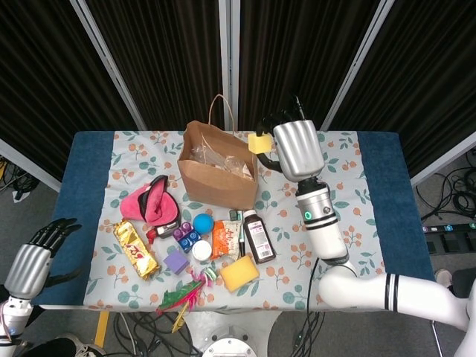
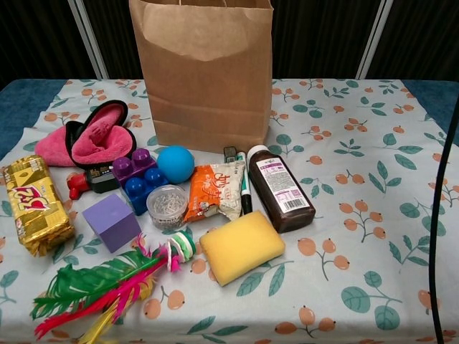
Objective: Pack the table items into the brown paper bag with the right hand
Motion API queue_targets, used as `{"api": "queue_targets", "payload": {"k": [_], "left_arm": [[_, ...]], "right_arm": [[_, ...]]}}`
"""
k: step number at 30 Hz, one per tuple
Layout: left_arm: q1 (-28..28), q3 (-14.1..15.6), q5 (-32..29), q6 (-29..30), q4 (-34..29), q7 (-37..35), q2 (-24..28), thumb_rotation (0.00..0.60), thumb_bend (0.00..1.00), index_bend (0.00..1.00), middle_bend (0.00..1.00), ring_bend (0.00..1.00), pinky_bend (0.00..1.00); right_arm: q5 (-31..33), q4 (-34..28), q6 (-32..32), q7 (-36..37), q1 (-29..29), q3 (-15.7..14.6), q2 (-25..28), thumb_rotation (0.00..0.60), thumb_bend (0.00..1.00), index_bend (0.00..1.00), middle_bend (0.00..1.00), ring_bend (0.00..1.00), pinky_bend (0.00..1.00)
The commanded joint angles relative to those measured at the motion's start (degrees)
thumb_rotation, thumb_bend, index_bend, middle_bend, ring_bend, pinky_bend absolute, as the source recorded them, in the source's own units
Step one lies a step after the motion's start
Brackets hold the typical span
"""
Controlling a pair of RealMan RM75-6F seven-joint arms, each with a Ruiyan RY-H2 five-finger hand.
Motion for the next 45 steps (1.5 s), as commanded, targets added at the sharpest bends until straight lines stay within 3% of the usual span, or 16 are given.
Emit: {"api": "queue_targets", "payload": {"k": [1, 11, 18, 23, 30, 35, 39, 45], "left_arm": [[0.07, -0.02, -0.22, -0.04, 0.2, -0.21, -0.02, 0.6, 0.11, 0.26, 0.27, 0.17, 0.25], [0.01, -0.29, -0.77, -0.28, 1.79, -0.83, -0.4, 0.6, 0.11, 0.26, 0.27, 0.17, 0.25], [-0.16, -0.64, -1.2, -0.41, 2.45, -1.47, -0.66, 0.6, 0.11, 0.26, 0.27, 0.17, 0.25], [-0.1, -0.48, -0.98, -0.25, 2.58, -1.58, -0.83, 0.6, 0.11, 0.26, 0.27, 0.17, 0.25], [0.02, -0.23, -0.79, -0.17, 1.89, -1.42, -0.64, 0.6, 0.11, 0.26, 0.27, 0.17, 0.25], [-0.37, -0.02, -0.2, -0.56, 1.25, -0.81, -0.92, 0.6, 0.11, 0.26, 0.27, 0.17, 0.25], [-0.58, 0.21, 0.34, -0.71, 0.59, 0.17, -1.16, 0.6, 0.11, 0.26, 0.27, 0.17, 0.25], [-0.11, 0.25, 0.21, -0.12, -0.26, 1.05, -1.0, 0.6, 0.11, 0.26, 0.27, 0.17, 0.25]], "right_arm": [[2.08, 3.59, 0.15, -1.34, 2.05, -0.63, -2.38, 0.6, 0.21, 0.65, 0.5, 0.36, 0.02], [7.32, 12.35, -2.35, -1.01, 6.94, -1.53, -8.11, 0.6, 0.2, 0.59, 0.44, 0.3, 0.02], [6.35, 12.95, -4.2, 2.21, 8.0, -1.84, -8.25, 0.6, 0.06, 0.3, 0.29, 0.1, 0.0], [6.66, 11.57, -3.28, 2.12, 7.53, -2.11, -6.8, 0.6, 0.05, 0.23, 0.24, 0.05, 0.0], [3.5, 3.96, 0.75, 3.49, 4.42, -2.46, -2.37, 0.6, 0.05, 0.21, 0.25, 0.05, 0.0], [0.78, -7.06, 5.06, 2.69, -1.35, -3.63, 5.91, 0.6, 0.04, 0.21, 0.27, 0.09, 0.0], [-2.36, -15.01, 5.07, 5.02, -7.16, -6.68, 13.55, 0.6, 0.03, 0.21, 0.31, 0.13, 0.0], [-9.4, -20.44, 1.01, 7.69, -10.5, -13.15, 17.09, 0.6, 0.02, 0.21, 0.31, 0.13, 0.06]]}}
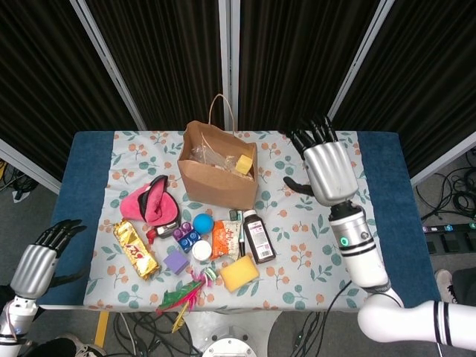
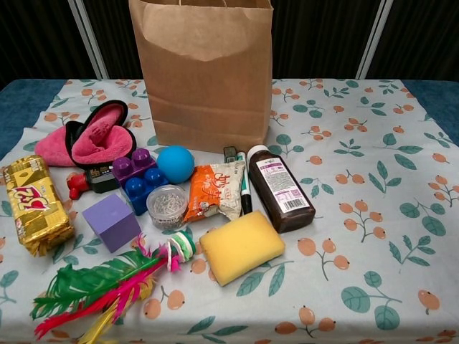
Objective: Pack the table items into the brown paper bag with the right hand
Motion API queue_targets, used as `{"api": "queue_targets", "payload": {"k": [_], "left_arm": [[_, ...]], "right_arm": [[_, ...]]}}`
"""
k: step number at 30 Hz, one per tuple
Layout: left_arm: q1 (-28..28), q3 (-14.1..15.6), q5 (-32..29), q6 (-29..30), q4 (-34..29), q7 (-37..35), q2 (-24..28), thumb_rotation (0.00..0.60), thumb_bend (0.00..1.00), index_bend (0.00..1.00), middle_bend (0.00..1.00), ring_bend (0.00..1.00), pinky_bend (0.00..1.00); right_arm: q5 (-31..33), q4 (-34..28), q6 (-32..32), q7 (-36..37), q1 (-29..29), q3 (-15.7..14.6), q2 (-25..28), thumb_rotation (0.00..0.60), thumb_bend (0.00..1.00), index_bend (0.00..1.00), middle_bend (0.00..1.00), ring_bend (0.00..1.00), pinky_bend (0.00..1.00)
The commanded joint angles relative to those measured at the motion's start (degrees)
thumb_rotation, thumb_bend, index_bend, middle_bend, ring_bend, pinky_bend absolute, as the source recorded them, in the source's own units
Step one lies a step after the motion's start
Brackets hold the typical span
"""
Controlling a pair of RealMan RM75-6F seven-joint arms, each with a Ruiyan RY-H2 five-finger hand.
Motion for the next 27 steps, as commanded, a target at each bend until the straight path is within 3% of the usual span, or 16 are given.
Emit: {"api": "queue_targets", "payload": {"k": [1, 5, 9, 16, 22, 27], "left_arm": [[0.27, -0.09, -0.09, 0.47, -0.45, 0.38, 0.26, 0.6, 0.11, 0.26, 0.27, 0.17, 0.25], [0.67, -0.21, -0.47, 0.92, -0.75, 0.35, 0.67, 0.6, 0.11, 0.26, 0.27, 0.17, 0.25], [1.08, -0.06, -0.67, 1.15, -0.44, -0.11, 0.58, 0.6, 0.11, 0.26, 0.27, 0.17, 0.25], [1.57, -0.38, -1.27, 1.78, 0.62, -1.59, 0.52, 0.6, 0.11, 0.26, 0.27, 0.17, 0.25], [1.73, -0.92, -2.02, 1.98, 2.0, -3.22, 0.31, 0.6, 0.11, 0.26, 0.27, 0.17, 0.25], [1.64, -1.53, -2.69, 1.94, 3.19, -4.41, 0.13, 0.6, 0.11, 0.26, 0.27, 0.17, 0.25]], "right_arm": [[-5.69, -3.53, -3.67, 0.7, -1.75, -5.55, 1.46, 0.6, 0.01, 0.22, 0.31, 0.13, 0.08], [-8.36, -3.78, -8.77, -2.95, 0.1, -10.12, -0.96, 0.6, 0.01, 0.23, 0.32, 0.13, 0.12], [-6.31, -0.79, -13.72, -7.79, 4.23, -12.05, -6.95, 0.6, 0.0, 0.24, 0.32, 0.13, 0.14], [2.34, 11.49, -20.56, -14.71, 13.24, -11.36, -18.58, 0.6, 0.0, 0.25, 0.32, 0.13, 0.15], [9.93, 23.63, -28.92, -12.72, 19.94, -10.31, -25.23, 0.6, 0.01, 0.26, 0.3, 0.09, 0.1], [10.74, 31.61, -30.21, -12.67, 23.39, -10.93, -30.71, 0.6, 0.01, 0.26, 0.28, 0.08, 0.07]]}}
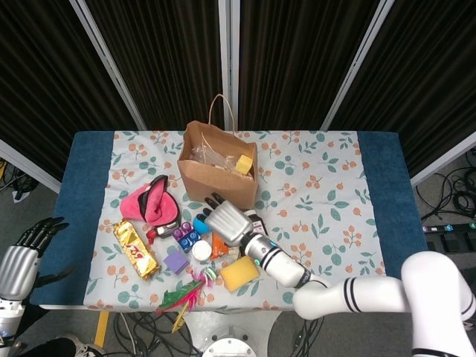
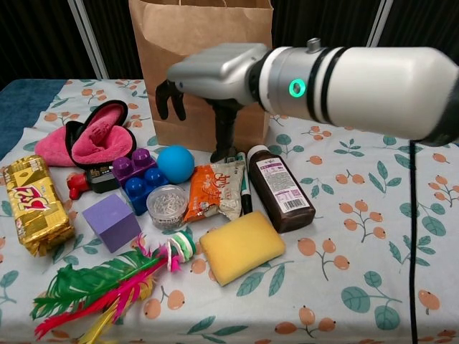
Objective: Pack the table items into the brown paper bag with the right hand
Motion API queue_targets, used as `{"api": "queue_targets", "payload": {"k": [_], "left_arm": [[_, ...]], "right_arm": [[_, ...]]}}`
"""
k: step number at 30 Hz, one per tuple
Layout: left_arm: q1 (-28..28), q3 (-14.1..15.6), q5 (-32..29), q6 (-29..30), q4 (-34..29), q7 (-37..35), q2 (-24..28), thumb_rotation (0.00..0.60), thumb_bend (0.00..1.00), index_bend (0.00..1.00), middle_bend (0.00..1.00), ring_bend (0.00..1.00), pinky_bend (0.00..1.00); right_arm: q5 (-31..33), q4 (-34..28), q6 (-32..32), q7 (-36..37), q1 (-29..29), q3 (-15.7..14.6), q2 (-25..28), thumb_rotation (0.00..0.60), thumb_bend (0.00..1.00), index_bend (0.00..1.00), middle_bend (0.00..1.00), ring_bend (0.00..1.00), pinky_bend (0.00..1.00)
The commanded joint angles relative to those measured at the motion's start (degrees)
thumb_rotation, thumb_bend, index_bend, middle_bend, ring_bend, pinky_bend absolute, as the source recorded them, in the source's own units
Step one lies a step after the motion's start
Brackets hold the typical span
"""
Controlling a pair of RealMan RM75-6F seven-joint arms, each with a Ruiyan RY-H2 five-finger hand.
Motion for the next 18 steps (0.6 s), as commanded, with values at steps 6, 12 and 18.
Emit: {"api": "queue_targets", "payload": {"k": [6, 12, 18], "left_arm": [[-0.1, -0.68, -0.81, -0.12, 1.91, -1.81, -0.33, 0.6, 0.11, 0.26, 0.27, 0.17, 0.25], [-0.01, -0.82, -0.98, 0.04, 2.87, -2.91, -0.55, 0.6, 0.11, 0.26, 0.27, 0.17, 0.25], [0.06, -0.97, -1.17, 0.16, 3.46, -3.71, -0.54, 0.6, 0.11, 0.26, 0.27, 0.17, 0.25]], "right_arm": [[2.1, 12.43, -0.04, -1.97, 5.59, -1.61, -9.76, 0.6, 0.0, 0.22, 0.24, 0.05, 0.0], [3.66, 17.87, 3.08, -5.05, 6.7, -2.25, -14.31, 0.6, 0.0, 0.19, 0.21, 0.02, 0.0], [5.67, 20.52, 4.43, -7.82, 7.0, -2.67, -17.05, 0.6, 0.0, 0.18, 0.21, 0.02, 0.0]]}}
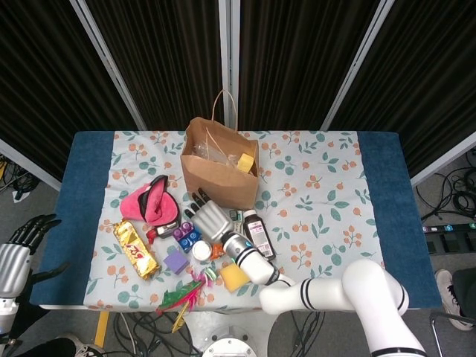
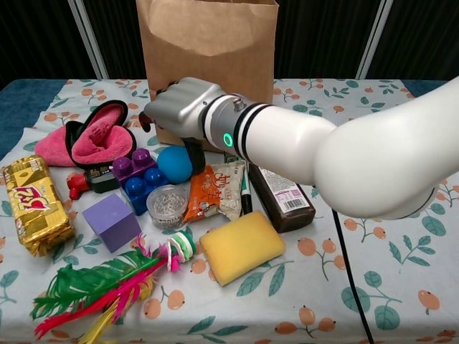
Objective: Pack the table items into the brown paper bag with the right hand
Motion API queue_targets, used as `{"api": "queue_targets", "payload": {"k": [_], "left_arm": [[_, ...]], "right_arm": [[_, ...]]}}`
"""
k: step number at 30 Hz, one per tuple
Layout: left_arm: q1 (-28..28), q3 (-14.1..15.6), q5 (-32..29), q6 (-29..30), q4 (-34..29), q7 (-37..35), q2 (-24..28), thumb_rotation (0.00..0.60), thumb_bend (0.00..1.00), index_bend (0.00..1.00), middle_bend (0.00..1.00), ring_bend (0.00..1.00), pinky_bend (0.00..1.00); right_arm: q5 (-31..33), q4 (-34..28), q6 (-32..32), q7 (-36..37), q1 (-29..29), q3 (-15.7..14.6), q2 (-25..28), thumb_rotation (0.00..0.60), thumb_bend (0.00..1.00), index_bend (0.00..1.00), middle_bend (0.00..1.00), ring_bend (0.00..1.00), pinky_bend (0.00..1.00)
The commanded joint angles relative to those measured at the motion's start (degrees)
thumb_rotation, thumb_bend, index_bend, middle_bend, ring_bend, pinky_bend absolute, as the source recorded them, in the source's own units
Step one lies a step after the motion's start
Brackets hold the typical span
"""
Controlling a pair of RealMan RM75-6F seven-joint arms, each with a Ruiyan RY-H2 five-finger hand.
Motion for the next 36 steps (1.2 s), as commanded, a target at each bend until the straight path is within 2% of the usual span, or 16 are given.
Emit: {"api": "queue_targets", "payload": {"k": [1, 18, 25, 36], "left_arm": [[0.03, -0.08, -0.06, 0.08, 0.22, -0.26, -0.04, 0.6, 0.11, 0.26, 0.27, 0.17, 0.25], [0.04, -0.47, -0.64, -0.07, 1.53, -1.71, -0.25, 0.6, 0.11, 0.26, 0.27, 0.17, 0.25], [0.09, -0.58, -0.92, -0.18, 1.89, -2.23, -0.33, 0.6, 0.11, 0.26, 0.27, 0.17, 0.25], [0.19, -0.65, -1.01, -0.12, 2.01, -2.6, -0.17, 0.6, 0.11, 0.26, 0.27, 0.17, 0.25]], "right_arm": [[1.04, 0.96, 0.05, -0.8, 0.19, -0.09, -0.95, 0.6, 0.0, 0.18, 0.21, 0.02, 0.0], [1.83, 7.86, -2.0, -1.27, 0.53, 0.32, -5.7, 0.6, 0.04, 0.19, 0.26, 0.07, 0.01], [0.67, 10.23, -2.6, -0.91, 0.22, 0.19, -7.32, 0.6, 0.06, 0.26, 0.3, 0.12, 0.04], [-3.43, 12.02, -1.27, 0.44, -0.79, 0.45, -8.81, 0.6, 0.17, 0.42, 0.41, 0.24, 0.12]]}}
